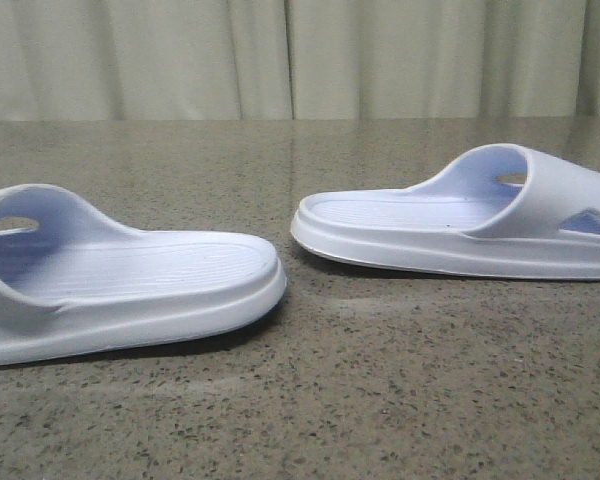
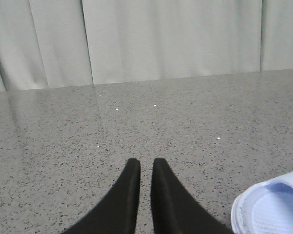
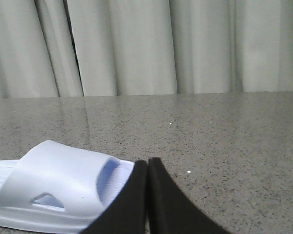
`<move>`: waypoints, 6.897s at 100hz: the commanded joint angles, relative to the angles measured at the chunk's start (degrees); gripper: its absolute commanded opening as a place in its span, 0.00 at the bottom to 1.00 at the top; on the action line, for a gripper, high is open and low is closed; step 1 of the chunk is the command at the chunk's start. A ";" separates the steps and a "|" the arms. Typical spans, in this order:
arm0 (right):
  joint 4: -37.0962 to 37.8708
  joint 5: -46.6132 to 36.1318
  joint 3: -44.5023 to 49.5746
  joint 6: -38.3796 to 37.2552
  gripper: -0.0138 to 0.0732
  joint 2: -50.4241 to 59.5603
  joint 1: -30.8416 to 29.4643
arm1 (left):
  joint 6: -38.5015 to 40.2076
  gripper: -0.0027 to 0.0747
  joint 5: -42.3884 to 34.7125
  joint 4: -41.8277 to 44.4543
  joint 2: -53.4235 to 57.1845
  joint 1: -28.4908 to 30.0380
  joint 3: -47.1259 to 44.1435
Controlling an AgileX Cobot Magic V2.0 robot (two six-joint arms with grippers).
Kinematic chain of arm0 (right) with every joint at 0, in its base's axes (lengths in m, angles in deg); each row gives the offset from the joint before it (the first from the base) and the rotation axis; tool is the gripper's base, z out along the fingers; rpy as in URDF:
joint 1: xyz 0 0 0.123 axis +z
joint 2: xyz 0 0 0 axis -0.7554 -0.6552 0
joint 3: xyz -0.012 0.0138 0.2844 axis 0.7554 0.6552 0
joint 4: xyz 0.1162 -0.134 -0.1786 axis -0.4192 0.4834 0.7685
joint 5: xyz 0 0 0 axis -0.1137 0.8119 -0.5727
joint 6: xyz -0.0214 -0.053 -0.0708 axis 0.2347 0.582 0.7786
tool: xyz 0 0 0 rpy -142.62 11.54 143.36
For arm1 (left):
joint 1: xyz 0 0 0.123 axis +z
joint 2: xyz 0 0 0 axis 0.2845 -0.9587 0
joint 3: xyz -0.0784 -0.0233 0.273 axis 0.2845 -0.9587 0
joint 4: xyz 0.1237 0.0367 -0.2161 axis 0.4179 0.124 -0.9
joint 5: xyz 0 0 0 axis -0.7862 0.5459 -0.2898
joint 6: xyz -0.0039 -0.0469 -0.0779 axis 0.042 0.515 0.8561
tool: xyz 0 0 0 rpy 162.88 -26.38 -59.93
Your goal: Insert blue slippers together front up
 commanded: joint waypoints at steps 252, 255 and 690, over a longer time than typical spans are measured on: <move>-8.83 31.89 -30.15 -5.74 0.05 -11.97 -0.33 | 0.66 0.06 28.03 -37.56 -21.40 0.10 31.89; -9.43 31.88 -30.15 -5.74 0.07 -12.10 -0.33 | 0.37 0.07 28.28 -37.95 -21.62 0.10 31.89; -10.71 31.80 -30.15 -5.74 0.54 -12.10 -0.33 | 13.29 0.06 18.34 -68.49 -38.53 0.18 17.16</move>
